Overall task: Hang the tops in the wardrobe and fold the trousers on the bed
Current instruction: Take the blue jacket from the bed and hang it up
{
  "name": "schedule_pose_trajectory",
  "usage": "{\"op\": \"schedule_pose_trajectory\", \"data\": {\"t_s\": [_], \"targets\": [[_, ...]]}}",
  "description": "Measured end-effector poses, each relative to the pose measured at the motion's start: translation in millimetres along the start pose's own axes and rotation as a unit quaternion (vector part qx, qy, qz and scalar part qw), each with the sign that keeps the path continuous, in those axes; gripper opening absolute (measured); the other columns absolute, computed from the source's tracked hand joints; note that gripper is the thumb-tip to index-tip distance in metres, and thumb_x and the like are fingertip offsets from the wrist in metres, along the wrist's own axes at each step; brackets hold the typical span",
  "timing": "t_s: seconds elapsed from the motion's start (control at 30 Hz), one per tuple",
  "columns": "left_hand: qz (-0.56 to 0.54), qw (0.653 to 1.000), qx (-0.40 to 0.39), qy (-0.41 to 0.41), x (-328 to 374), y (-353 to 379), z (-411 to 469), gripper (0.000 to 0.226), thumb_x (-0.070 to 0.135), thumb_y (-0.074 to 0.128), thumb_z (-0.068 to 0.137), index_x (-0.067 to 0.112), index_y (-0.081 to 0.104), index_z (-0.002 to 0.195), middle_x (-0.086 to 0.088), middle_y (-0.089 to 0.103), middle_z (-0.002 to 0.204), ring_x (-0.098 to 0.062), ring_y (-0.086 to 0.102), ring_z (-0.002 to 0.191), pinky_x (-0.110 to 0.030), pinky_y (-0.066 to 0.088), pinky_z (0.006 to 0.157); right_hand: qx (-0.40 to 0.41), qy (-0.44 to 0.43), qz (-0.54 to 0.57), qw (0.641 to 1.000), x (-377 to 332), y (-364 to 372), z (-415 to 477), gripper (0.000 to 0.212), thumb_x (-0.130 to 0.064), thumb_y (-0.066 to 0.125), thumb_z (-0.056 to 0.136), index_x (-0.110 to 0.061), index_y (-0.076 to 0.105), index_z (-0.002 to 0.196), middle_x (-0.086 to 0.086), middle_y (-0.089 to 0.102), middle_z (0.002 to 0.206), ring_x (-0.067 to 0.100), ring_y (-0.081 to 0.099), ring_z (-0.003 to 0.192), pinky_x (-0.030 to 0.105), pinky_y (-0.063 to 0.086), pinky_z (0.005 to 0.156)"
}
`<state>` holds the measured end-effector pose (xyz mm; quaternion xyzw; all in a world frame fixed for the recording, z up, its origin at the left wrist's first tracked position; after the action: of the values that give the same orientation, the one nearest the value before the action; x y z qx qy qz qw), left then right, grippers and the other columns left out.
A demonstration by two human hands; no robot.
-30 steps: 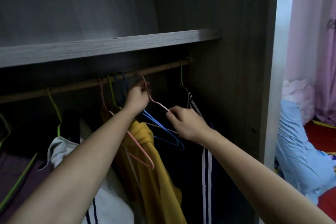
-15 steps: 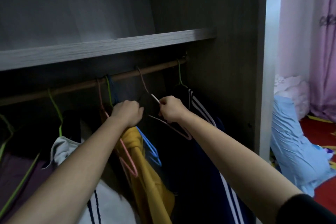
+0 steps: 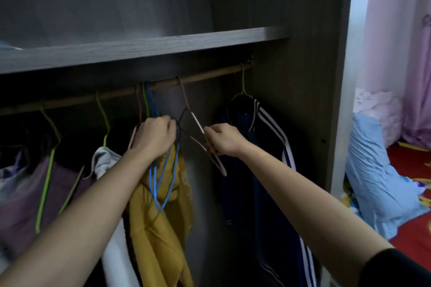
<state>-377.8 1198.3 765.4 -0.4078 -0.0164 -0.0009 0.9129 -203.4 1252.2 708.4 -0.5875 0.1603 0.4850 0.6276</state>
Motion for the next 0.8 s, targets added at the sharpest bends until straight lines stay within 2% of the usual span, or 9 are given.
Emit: {"op": "schedule_pose_trajectory", "data": {"t_s": [0.07, 0.13, 0.23, 0.3, 0.43, 0.63, 0.7, 0.8], "targets": [[-0.032, 0.996, 0.077, 0.016, 10.7, -11.6, -10.2, 0.041, 0.038, 0.037, 0.097, 0.011, 0.055, 0.073, -0.023, 0.066, 0.078, -0.043, 0.064, 0.078, -0.045, 0.051, 0.065, 0.053, -0.016, -0.038, 0.998, 6.6, -20.1, -28.4, 0.044, -0.047, 0.038, 0.104, -0.016, 0.069, 0.106, 0.004, 0.071, 0.098, 0.020, 0.067, 0.091, 0.045, 0.055, 0.086], [-0.083, 0.986, 0.143, 0.033, 33.6, -16.8, -21.4, 0.038, 0.034, 0.040, 0.098, 0.011, 0.056, 0.073, -0.021, 0.064, 0.077, -0.042, 0.061, 0.077, -0.045, 0.046, 0.066, 0.126, -0.033, -0.081, 0.988, 20.7, -43.9, -62.7, 0.042, -0.048, 0.037, 0.104, -0.020, 0.066, 0.117, 0.001, 0.070, 0.106, 0.018, 0.064, 0.098, 0.038, 0.053, 0.084], [-0.198, 0.963, 0.177, 0.052, 88.3, -8.6, -40.7, 0.036, 0.031, 0.040, 0.102, 0.008, 0.060, 0.082, -0.017, 0.063, 0.083, -0.038, 0.056, 0.082, -0.045, 0.041, 0.073, 0.234, -0.046, -0.163, 0.957, 55.3, -77.6, -116.9, 0.036, -0.043, 0.039, 0.104, -0.022, 0.064, 0.119, 0.003, 0.067, 0.111, 0.023, 0.063, 0.104, 0.036, 0.048, 0.085], [-0.257, 0.950, 0.163, 0.068, 134.4, 6.3, -57.5, 0.034, 0.032, 0.039, 0.102, 0.010, 0.063, 0.093, -0.014, 0.063, 0.095, -0.035, 0.054, 0.090, -0.042, 0.040, 0.079, 0.285, -0.014, -0.207, 0.936, 84.0, -100.4, -157.6, 0.031, -0.040, 0.042, 0.103, -0.023, 0.063, 0.119, 0.003, 0.065, 0.114, 0.025, 0.061, 0.107, 0.037, 0.046, 0.087], [-0.313, 0.935, 0.118, 0.120, 240.9, 33.0, -94.4, 0.028, 0.034, 0.043, 0.100, 0.013, 0.062, 0.103, -0.011, 0.059, 0.110, -0.032, 0.051, 0.102, -0.043, 0.039, 0.088, 0.366, 0.037, -0.284, 0.885, 137.0, -156.0, -249.7, 0.029, -0.036, 0.050, 0.100, -0.021, 0.061, 0.123, 0.005, 0.060, 0.115, 0.028, 0.060, 0.106, 0.039, 0.048, 0.080], [-0.334, 0.907, 0.118, 0.230, 415.3, 35.2, -125.1, 0.028, 0.031, 0.047, 0.095, 0.010, 0.062, 0.107, -0.017, 0.060, 0.110, -0.036, 0.050, 0.102, -0.045, 0.037, 0.088, 0.398, 0.156, -0.366, 0.827, 232.4, -273.0, -392.1, 0.041, -0.034, 0.053, 0.097, -0.013, 0.054, 0.132, 0.011, 0.055, 0.121, 0.034, 0.056, 0.111, 0.043, 0.049, 0.086], [-0.334, 0.902, 0.091, 0.259, 479.3, 40.4, -137.1, 0.033, 0.033, 0.044, 0.096, 0.010, 0.060, 0.113, -0.016, 0.058, 0.115, -0.036, 0.050, 0.107, -0.046, 0.037, 0.090, 0.411, 0.199, -0.369, 0.810, 266.2, -312.1, -444.0, 0.044, -0.034, 0.054, 0.096, -0.012, 0.052, 0.134, 0.012, 0.054, 0.124, 0.034, 0.054, 0.114, 0.045, 0.048, 0.089], [-0.329, 0.898, 0.031, 0.291, 583.5, 63.2, -162.1, 0.044, 0.038, 0.041, 0.095, 0.010, 0.058, 0.124, -0.016, 0.054, 0.129, -0.037, 0.048, 0.117, -0.049, 0.037, 0.095, 0.388, 0.281, -0.362, 0.800, 324.0, -361.5, -524.3, 0.050, -0.036, 0.052, 0.098, -0.012, 0.046, 0.141, 0.013, 0.049, 0.133, 0.034, 0.049, 0.122, 0.046, 0.045, 0.095]]}}
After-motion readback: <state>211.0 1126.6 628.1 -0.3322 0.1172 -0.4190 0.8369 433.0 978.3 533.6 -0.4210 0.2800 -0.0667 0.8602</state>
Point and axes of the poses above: each hand's wrist, its own z-axis towards the middle knuckle, its own y-axis out of the palm, x = y × z, the point moved 6 cm from there along z, towards the middle knuckle
